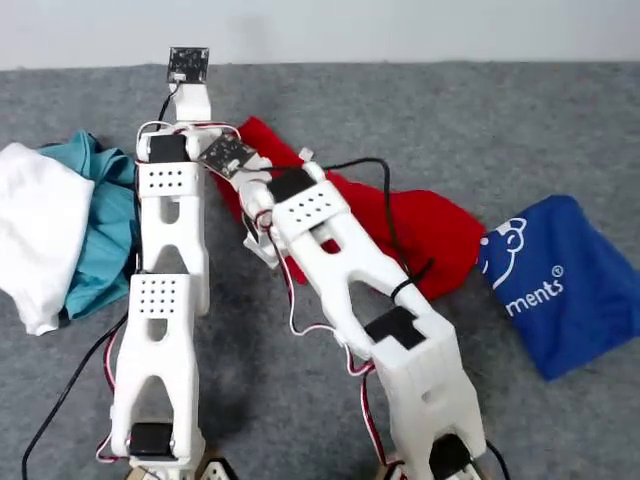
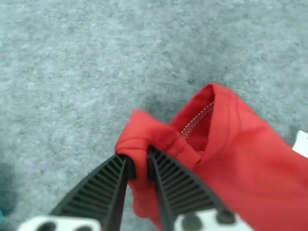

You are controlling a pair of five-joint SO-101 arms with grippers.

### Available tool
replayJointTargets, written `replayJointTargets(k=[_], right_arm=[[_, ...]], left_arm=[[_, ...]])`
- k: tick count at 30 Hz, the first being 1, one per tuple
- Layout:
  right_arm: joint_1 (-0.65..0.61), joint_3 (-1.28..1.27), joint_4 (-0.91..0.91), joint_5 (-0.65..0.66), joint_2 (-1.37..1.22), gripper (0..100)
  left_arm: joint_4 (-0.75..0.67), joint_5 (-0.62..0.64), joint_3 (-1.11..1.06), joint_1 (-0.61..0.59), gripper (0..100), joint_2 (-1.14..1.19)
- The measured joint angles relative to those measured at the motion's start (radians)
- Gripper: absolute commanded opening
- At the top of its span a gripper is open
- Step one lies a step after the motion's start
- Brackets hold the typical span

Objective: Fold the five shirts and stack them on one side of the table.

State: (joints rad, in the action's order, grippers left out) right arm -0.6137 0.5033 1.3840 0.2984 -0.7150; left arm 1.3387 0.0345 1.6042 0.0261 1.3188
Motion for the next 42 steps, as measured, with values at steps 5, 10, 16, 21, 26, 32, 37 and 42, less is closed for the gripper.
replayJointTargets(k=[5, 10, 16, 21, 26, 32, 37, 42], right_arm=[[0.055, 0.17, 0.149, -0.009, -0.049, 35.8], [0.169, 0.236, 0.226, -0.006, -0.066, 35.8], [0.232, 0.242, 0.25, -0.008, -0.064, 35.8], [0.276, 0.242, 0.252, -0.011, -0.066, 35.8], [0.407, 0.242, 0.25, -0.021, -0.057, 35.9], [0.657, 0.242, 0.252, -0.135, 0.077, 35.7], [0.795, 0.242, 0.262, -0.175, 0.157, 35.7], [0.736, 0.242, 0.334, -0.157, 0.209, 35.8]], left_arm=[[0.0, 0.0, 0.006, 0.011, 1, -0.009], [-0.006, -0.005, 0.008, 0.044, 1, -0.029], [0.003, -0.005, 0.009, 0.06, 1, -0.029], [0.003, -0.005, 0.009, 0.066, 1, -0.029], [0.003, -0.005, 0.009, 0.066, 1, -0.029], [0.003, -0.002, 0.009, 0.066, 1, -0.029], [0.003, -0.005, 0.009, 0.066, 1, -0.032], [0.103, -0.005, 0.009, 0.066, 1, -0.115]])
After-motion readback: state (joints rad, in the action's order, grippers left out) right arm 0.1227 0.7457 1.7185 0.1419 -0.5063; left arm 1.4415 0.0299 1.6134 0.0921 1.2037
